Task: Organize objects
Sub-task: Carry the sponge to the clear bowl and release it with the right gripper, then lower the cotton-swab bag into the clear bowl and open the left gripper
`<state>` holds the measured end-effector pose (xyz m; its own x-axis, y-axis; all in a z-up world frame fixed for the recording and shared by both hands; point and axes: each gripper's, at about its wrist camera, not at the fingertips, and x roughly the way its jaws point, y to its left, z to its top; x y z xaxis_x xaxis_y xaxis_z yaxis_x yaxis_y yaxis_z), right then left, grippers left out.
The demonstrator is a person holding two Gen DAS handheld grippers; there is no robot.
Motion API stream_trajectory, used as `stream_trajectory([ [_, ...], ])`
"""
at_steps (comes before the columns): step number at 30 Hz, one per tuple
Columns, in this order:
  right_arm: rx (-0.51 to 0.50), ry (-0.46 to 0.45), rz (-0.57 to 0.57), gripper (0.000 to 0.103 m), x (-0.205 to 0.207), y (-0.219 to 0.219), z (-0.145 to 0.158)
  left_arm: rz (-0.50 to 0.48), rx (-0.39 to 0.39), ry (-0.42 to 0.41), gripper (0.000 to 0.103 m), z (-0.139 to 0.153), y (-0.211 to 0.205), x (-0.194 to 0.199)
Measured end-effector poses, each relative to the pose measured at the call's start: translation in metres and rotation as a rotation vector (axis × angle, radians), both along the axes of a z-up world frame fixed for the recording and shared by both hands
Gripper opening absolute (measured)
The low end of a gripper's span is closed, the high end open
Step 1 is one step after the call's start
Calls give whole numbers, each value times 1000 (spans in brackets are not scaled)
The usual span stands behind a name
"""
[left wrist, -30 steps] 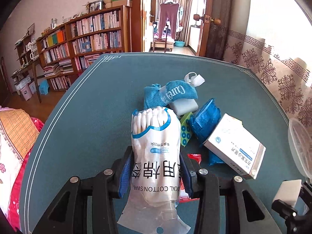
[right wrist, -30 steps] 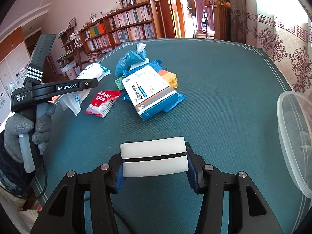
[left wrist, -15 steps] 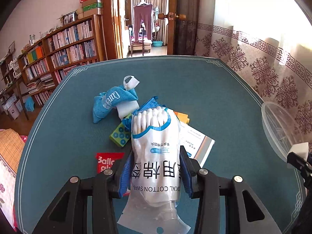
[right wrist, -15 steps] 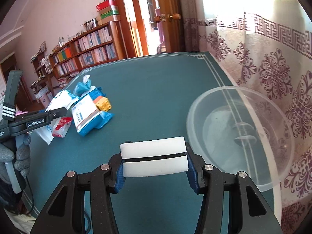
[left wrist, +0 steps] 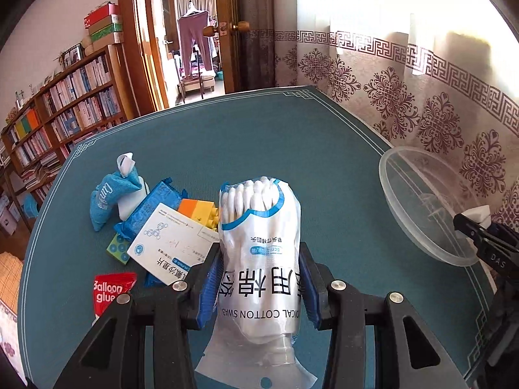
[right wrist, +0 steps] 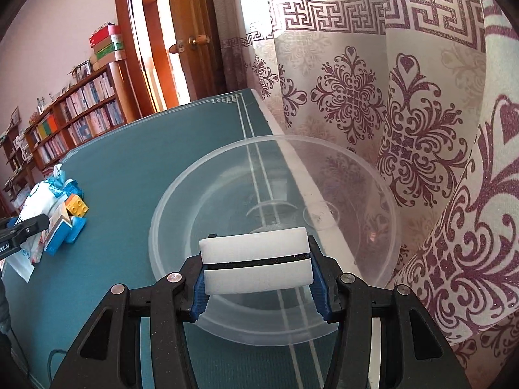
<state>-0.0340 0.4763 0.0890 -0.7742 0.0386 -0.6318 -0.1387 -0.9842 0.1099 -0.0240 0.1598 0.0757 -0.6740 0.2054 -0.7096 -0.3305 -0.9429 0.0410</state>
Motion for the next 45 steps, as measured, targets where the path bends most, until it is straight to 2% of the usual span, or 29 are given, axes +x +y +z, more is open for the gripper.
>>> stream_trajectory([
  [7,9,1,8,56,-4,5,-7,-77,9,-13,47,1,39,-3],
  [9,2,13,13,68,-1,6,-5,-102,13,-14,47,2,50,-4],
  [11,2,25,13,69,4,7,-2,-123,20,-19,47,2,61,-6],
  [27,1,55,30,69,17,3,4,-267,58,-83,47,-6,129,-34],
  [40,-33,48,18,69,15,11,1,-391,54,-93,48,-15,182,-53],
  [41,-34,46,18,69,15,11,0,-394,61,-95,52,-16,184,-54],
  [42,-37,45,19,69,15,11,0,-395,69,-92,63,-15,185,-55],
  [44,-42,42,17,69,15,12,-1,-389,83,-73,78,-13,184,-54],
  [45,-43,42,16,69,15,12,-2,-388,90,-65,80,-12,182,-53],
])
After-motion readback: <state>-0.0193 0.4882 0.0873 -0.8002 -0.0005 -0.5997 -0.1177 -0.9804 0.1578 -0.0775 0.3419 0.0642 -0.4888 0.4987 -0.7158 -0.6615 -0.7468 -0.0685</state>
